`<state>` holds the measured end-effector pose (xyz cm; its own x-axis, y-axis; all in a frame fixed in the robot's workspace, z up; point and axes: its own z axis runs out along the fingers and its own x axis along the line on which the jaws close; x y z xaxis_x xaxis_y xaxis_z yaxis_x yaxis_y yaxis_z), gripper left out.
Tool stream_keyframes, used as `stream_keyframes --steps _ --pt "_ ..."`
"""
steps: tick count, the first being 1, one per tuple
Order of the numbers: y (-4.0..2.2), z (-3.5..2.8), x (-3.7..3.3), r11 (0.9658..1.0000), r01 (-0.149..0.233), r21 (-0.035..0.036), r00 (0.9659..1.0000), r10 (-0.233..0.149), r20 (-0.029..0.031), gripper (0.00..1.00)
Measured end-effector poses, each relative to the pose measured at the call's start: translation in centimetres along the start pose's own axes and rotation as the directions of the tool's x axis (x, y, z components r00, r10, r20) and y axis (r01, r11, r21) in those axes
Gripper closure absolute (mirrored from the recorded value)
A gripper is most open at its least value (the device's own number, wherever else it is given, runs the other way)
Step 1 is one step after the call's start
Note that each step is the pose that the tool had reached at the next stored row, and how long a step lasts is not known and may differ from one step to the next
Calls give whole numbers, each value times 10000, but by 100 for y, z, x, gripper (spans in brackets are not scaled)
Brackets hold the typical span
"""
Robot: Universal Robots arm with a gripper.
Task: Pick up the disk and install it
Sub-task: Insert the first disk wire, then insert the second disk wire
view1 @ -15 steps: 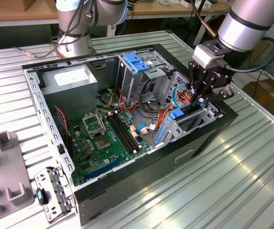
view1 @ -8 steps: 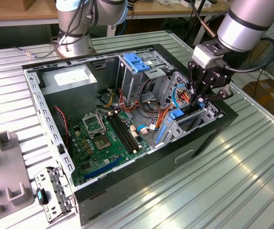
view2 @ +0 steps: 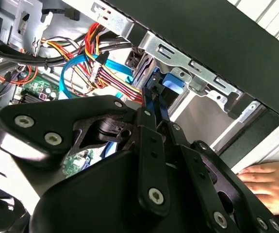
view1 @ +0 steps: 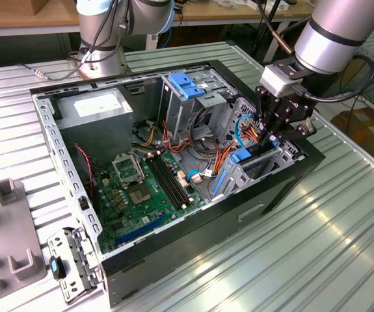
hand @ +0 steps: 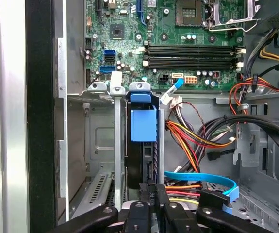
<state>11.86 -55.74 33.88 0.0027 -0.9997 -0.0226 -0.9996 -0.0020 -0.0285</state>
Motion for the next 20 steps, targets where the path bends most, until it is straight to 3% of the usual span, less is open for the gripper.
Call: stream_keyframes --steps 3,5,6,8,10,20 --pt "3 -21 -2 10000 0 52 10000 0 19 83" --pt "-1 -135 -5 10000 0 56 10000 0 6 76" --pt "-1 -151 -5 10000 0 56 10000 0 7 76" --pt "0 -150 -5 10000 -2 58 10000 2 9 77" --pt "-1 -151 -5 10000 -1 60 10000 1 7 89" --pt "-1 -151 -5 10000 -1 67 10000 1 7 89"
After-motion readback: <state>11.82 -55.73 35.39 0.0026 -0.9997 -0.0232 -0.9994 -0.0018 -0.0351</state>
